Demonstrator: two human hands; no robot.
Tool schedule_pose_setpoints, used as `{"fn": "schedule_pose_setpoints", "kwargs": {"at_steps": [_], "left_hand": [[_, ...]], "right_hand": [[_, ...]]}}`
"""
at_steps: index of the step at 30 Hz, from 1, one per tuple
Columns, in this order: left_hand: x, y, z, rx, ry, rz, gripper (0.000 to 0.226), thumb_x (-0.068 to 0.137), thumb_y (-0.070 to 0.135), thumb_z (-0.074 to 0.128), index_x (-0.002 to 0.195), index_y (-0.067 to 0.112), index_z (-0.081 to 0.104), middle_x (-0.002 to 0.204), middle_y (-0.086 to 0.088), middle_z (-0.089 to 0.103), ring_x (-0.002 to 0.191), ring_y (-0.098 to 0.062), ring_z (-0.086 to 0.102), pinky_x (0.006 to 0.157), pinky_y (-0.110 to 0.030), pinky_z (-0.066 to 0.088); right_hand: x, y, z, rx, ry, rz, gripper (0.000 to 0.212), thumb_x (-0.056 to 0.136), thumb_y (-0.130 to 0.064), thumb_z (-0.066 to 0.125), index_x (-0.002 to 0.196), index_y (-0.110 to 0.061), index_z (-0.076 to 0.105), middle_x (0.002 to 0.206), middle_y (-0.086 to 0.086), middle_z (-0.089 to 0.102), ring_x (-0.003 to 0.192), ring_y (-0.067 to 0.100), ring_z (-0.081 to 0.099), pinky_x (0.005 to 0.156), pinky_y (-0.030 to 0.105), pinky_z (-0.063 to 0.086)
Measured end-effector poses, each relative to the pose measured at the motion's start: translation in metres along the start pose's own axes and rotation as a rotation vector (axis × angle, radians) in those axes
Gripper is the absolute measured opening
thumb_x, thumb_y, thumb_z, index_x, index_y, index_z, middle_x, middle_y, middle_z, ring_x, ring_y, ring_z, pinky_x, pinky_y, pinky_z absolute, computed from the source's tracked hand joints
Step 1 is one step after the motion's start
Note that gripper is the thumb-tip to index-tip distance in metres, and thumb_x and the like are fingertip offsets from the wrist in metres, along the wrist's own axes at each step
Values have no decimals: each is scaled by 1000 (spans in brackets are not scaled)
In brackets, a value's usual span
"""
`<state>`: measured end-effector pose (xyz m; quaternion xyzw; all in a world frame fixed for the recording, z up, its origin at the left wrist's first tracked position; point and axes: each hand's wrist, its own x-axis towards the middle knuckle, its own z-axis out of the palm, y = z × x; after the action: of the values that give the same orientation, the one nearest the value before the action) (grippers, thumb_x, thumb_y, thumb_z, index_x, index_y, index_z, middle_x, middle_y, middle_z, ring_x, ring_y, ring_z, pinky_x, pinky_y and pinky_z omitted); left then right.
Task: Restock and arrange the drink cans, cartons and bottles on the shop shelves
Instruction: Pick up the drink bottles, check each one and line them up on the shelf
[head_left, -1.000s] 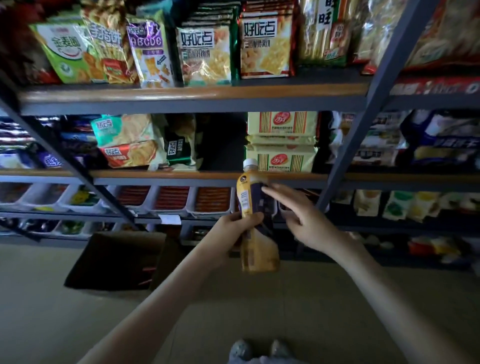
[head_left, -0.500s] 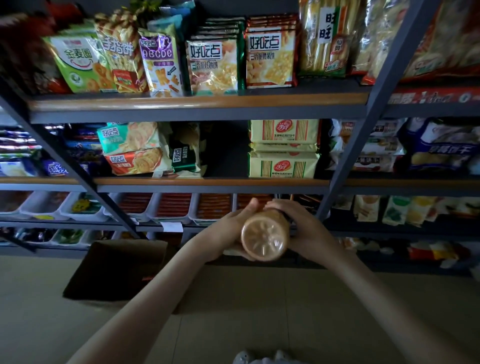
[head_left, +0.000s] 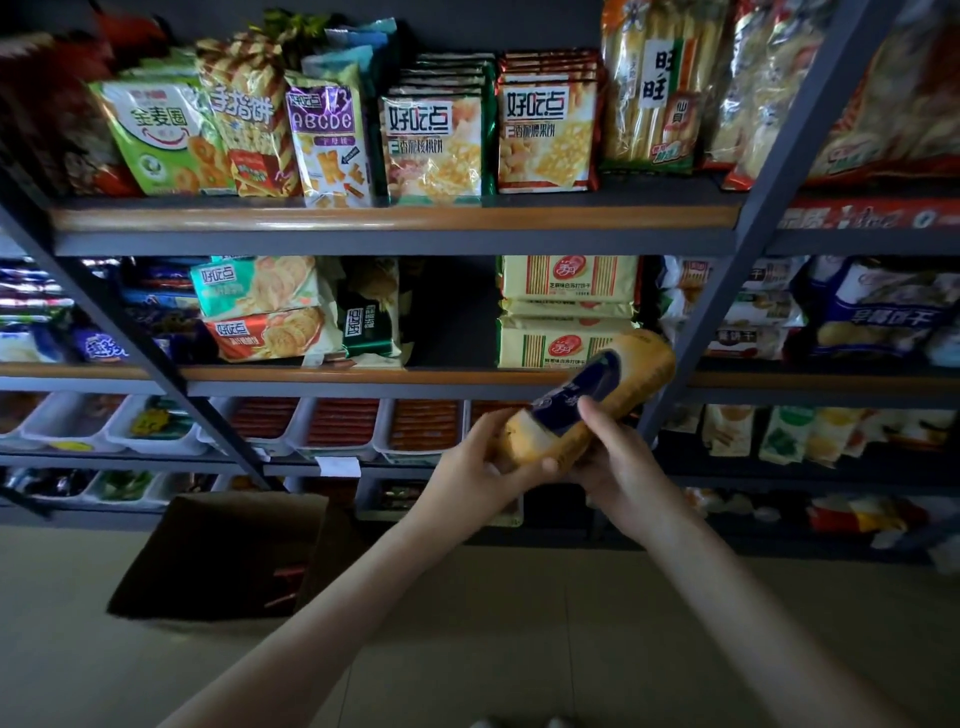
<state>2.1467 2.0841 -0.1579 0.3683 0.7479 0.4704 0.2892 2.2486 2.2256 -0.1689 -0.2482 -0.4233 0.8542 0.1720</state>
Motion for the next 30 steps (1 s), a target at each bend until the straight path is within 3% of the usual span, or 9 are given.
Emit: {"fn": "schedule_pose_setpoints", "kwargs": {"at_steps": [5,8,10,12,15,19,24,26,30], "left_hand": [[7,1,3,-1,159,77,53,80,36,77,126,32,52,105,12,63,93,1,60,80,-23,53],[10,4,-2,65,233,108,52,78,35,78,124,35,53,101,13,64,88,1,61,71,-18,52],[13,6,-7,108,261,109,53,76,35,78,123,37,54,98,13,67,84,3,62,67,-15,51],[15,9,-13,162,271,101,53,75,35,79,123,34,55,91,10,68,77,1,62,63,-15,51],[17,17,-19,234,245,108,57,74,39,79,126,32,57,93,10,68,80,-2,64,71,-23,55],[17,40,-26,359,212,158,65,72,45,80,129,36,50,95,16,60,84,-4,60,69,-10,47],[37,55,-42,96,-34,234,89,73,36,80,144,41,27,129,15,55,122,2,51,101,-12,40],[44,59,-39,181,-73,253,81,77,32,80,143,38,34,130,18,49,129,-1,45,106,-20,40],[58,82,-42,317,35,361,61,77,33,80,132,26,53,121,10,62,109,-2,58,94,-22,49]], "right_hand": [[5,-13,-7,-55,-98,53,51,87,-37,55,130,-9,54,126,11,65,114,26,63,93,41,54],[1,-25,-8,-635,-24,82,67,81,-57,49,129,-11,54,115,8,68,103,20,67,88,42,56],[-3,-27,-12,-1179,180,-175,64,78,-63,54,110,-8,60,98,8,68,88,19,67,79,39,57],[-3,-26,-18,-1585,306,-660,61,74,-48,75,113,-6,56,106,10,63,99,24,61,83,34,54],[6,-18,-18,-1799,132,-852,87,69,-29,85,141,-8,40,138,14,48,132,31,39,108,45,36],[20,-16,-20,-1643,126,-919,65,71,-10,84,129,-4,55,125,12,60,123,29,49,103,50,45],[14,-35,-6,-1091,282,-633,30,79,-24,79,103,-16,63,88,-14,67,86,3,64,72,8,48],[13,-46,3,-725,221,-502,16,83,-19,73,97,-16,65,85,-12,72,89,10,69,72,13,52],[8,-78,19,-203,15,-393,28,85,-21,59,111,-11,63,103,6,74,97,23,70,76,34,59]]}}
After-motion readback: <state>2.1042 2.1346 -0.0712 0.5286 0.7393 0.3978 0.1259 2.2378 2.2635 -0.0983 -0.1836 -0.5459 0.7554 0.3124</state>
